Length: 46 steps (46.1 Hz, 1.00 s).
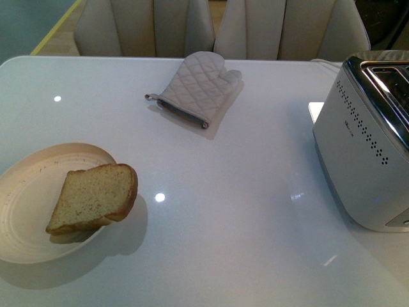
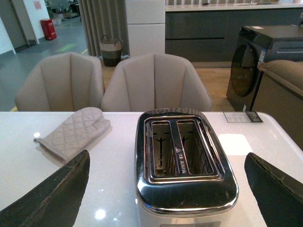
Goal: Put bread into toaster
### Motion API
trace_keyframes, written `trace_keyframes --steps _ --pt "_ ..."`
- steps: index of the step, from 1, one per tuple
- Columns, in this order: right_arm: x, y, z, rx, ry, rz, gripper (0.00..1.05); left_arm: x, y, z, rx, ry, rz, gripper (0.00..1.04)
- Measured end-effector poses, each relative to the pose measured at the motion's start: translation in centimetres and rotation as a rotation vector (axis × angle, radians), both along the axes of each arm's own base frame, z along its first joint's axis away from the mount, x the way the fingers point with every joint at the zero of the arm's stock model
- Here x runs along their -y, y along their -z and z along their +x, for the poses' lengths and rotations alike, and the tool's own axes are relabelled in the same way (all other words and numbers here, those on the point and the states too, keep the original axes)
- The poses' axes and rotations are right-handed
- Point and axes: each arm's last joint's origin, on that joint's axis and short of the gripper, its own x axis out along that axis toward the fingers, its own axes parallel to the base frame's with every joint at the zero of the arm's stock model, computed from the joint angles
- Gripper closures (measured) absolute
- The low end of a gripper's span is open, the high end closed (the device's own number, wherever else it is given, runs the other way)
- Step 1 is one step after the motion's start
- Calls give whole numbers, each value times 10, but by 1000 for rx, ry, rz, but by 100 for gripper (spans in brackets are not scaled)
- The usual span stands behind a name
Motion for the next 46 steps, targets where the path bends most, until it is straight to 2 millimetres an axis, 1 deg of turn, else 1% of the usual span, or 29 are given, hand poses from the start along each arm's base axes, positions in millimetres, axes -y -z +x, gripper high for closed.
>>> trace_keyframes --steps 2,3,6,7,8,9,12,13,15,16,18,19,22,33,39,40,46 --pt "0 0 0 0 0 0 9 -4 6 15 -13 -15 -7 7" --pt "0 0 0 0 0 0 9 -6 7 19 -18 -17 -9 7" --pt "0 0 0 0 0 0 9 -13 22 43 -53 -35 -18 7" --pt "0 0 0 0 0 0 9 -16 32 54 -80 -37 -27 7" --pt "0 0 0 0 0 0 9 -17 38 59 -97 -35 -32 7" --pt "0 0 0 0 0 0 9 -21 48 67 -123 -44 -36 7" --pt "0 0 0 0 0 0 9 -29 79 81 -214 -62 -51 7" --pt "0 0 0 0 0 0 9 -30 83 82 -226 -66 -52 7" --pt "0 0 0 0 0 0 9 -34 98 85 -276 -76 -55 7" --pt "0 0 0 0 0 0 9 -35 102 86 -288 -76 -54 7" --pt "0 0 0 0 0 0 9 -39 115 87 -330 -81 -54 7" --pt "0 0 0 0 0 0 9 -41 124 88 -359 -85 -55 7" --pt "0 0 0 0 0 0 9 -45 142 91 -410 -71 -44 7" --pt "0 0 0 0 0 0 9 -47 171 109 -492 -20 -22 7" --pt "0 0 0 0 0 0 9 -45 182 112 -534 -10 -30 7" --pt "0 0 0 0 0 0 9 -45 183 112 -541 -9 -31 8" --pt "0 0 0 0 0 0 9 -43 196 109 -595 -6 -39 33"
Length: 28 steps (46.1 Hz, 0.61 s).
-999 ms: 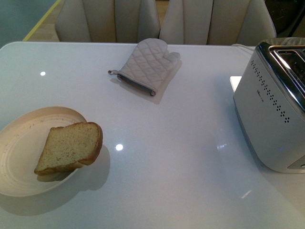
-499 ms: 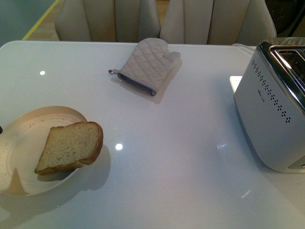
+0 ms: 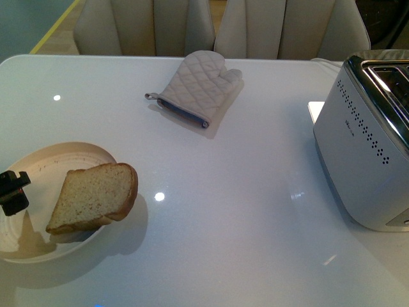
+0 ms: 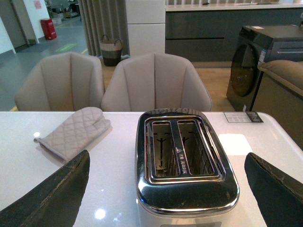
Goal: Put bread into toaster
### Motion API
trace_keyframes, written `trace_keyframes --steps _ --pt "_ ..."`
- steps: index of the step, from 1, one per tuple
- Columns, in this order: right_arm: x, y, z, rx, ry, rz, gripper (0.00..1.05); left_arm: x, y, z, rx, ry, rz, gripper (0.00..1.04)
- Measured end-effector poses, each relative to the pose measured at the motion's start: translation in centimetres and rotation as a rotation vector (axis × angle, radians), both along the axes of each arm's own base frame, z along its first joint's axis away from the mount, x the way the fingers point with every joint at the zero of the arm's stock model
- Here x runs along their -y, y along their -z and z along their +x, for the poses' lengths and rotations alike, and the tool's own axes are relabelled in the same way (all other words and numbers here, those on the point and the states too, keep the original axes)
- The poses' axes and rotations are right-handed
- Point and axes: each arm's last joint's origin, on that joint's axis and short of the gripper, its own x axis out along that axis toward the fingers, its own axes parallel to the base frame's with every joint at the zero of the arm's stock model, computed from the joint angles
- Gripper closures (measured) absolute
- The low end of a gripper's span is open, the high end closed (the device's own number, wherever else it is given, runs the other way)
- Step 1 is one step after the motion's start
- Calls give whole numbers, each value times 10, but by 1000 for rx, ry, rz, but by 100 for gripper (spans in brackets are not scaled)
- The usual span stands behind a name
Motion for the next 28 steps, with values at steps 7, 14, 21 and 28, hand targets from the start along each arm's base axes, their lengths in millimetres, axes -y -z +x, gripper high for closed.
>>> trace_keyframes --steps 7,14,21,28 --pt "0 0 0 0 0 0 9 4 9 -3 -39 9 -13 58" --pt "0 0 0 0 0 0 9 6 11 -4 -49 7 -11 76" --pt "0 0 0 0 0 0 9 15 9 -1 -36 26 -19 93" --pt "0 0 0 0 0 0 9 32 9 2 -25 49 -44 100"
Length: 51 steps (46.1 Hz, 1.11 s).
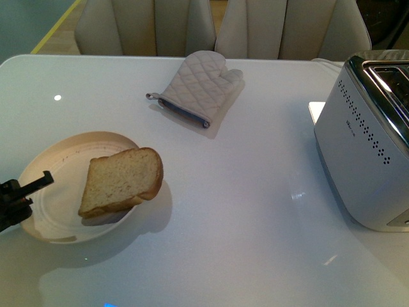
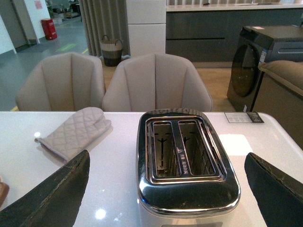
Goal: Put bread into toaster
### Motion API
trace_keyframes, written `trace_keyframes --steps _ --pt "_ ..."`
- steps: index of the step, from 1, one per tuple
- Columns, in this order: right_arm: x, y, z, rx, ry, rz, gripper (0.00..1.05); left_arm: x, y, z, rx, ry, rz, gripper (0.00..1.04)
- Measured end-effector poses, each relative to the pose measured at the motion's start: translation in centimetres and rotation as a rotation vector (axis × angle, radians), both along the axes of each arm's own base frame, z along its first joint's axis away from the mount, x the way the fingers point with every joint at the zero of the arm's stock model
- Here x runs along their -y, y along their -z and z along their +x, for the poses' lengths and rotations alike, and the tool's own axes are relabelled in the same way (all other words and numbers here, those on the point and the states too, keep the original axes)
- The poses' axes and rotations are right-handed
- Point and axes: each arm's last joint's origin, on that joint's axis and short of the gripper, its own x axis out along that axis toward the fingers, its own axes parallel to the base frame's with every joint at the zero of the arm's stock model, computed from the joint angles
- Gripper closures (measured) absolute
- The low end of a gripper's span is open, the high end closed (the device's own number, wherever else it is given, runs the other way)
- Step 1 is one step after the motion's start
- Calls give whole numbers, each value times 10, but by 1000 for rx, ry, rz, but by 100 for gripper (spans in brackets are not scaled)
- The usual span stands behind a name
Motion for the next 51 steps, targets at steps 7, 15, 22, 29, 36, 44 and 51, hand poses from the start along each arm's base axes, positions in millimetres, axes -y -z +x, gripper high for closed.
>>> trace_keyframes --steps 7,15,22,29,36,44,51 --pt "0 0 0 0 0 0 9 39 1 5 10 28 -46 100" --pt "0 0 0 0 0 0 9 91 2 9 14 103 -99 100" --pt "0 0 0 0 0 0 9 125 2 10 13 138 -139 100" --pt "0 0 0 0 0 0 9 144 3 9 3 168 -172 91" --pt "0 0 0 0 0 0 9 148 6 5 -10 177 -179 71" --pt "0 0 0 0 0 0 9 139 0 1 17 141 -193 50" --pt "0 0 0 0 0 0 9 119 -22 -1 96 66 -201 31"
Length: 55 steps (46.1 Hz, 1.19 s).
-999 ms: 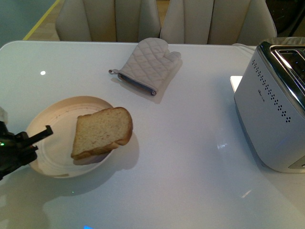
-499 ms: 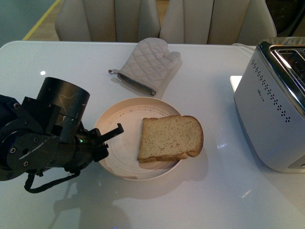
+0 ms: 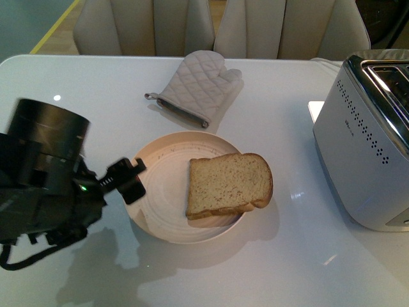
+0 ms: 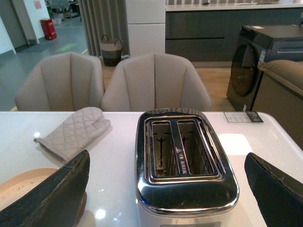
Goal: Put bread into toaster
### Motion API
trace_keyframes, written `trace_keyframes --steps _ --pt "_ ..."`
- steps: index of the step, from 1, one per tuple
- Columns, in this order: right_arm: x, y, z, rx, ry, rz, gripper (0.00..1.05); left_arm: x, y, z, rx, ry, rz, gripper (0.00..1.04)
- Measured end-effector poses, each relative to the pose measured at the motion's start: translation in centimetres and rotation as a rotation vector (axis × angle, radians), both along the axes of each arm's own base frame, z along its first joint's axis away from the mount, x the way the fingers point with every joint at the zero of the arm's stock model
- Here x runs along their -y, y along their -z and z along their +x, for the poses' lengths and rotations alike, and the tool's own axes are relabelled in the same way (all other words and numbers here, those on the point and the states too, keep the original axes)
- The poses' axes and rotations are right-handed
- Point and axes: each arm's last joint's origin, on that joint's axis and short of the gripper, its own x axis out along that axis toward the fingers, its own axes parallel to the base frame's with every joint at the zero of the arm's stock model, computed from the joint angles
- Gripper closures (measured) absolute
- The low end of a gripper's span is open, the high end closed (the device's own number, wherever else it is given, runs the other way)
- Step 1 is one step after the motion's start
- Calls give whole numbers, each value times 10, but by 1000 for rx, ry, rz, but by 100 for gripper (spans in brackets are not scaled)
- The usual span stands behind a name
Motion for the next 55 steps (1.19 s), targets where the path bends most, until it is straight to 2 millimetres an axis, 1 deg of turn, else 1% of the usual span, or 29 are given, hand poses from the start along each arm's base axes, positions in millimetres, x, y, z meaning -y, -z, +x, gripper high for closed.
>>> trace_keyframes --steps 1,3,4,6,7,8,9,10,11,15,17,20,21,22,23,25,28,30,31,33,36,38,45,55 --pt "0 0 0 0 0 0 9 -2 -3 0 11 -8 0 29" --pt "0 0 0 0 0 0 9 -10 -18 0 59 -37 -11 22" --pt "0 0 0 0 0 0 9 -12 -22 1 73 -44 -15 20" --pt "0 0 0 0 0 0 9 -19 -38 0 129 -70 -25 13" --pt "0 0 0 0 0 0 9 -26 -52 -2 173 -89 -31 8" --pt "0 0 0 0 0 0 9 -29 -58 -3 195 -102 -32 6" --pt "0 0 0 0 0 0 9 -35 -75 -7 257 -121 -38 6" --pt "0 0 0 0 0 0 9 -39 -83 -12 282 -133 -38 7" --pt "0 0 0 0 0 0 9 -45 -96 -17 325 -150 -40 8" --pt "0 0 0 0 0 0 9 -58 -130 -36 443 -196 -47 7" --pt "0 0 0 0 0 0 9 -62 -141 -45 484 -212 -44 7" --pt "0 0 0 0 0 0 9 -70 -168 -69 593 -251 -45 7" --pt "0 0 0 0 0 0 9 -72 -176 -78 648 -231 -29 8" --pt "0 0 0 0 0 0 9 -73 -184 -89 749 -192 -8 14" --pt "0 0 0 0 0 0 9 -74 -189 -96 813 -152 39 17" --pt "0 0 0 0 0 0 9 -76 -198 -118 915 -57 173 28" --pt "0 0 0 0 0 0 9 -83 -199 -142 947 72 336 40" --pt "0 0 0 0 1 0 9 -87 -196 -154 944 92 404 47" --pt "0 0 0 0 2 0 9 -88 -195 -157 945 89 413 49" --pt "0 0 0 0 1 0 9 -89 -193 -165 963 99 457 56" --pt "0 0 0 0 0 0 9 -89 -195 -171 1001 119 495 67" --pt "0 0 0 0 -1 0 9 -89 -195 -174 1014 128 519 78" --pt "0 0 0 0 0 0 9 -89 -189 -179 1011 139 537 101" --pt "0 0 0 0 0 0 9 -89 -184 -185 1015 142 544 102"
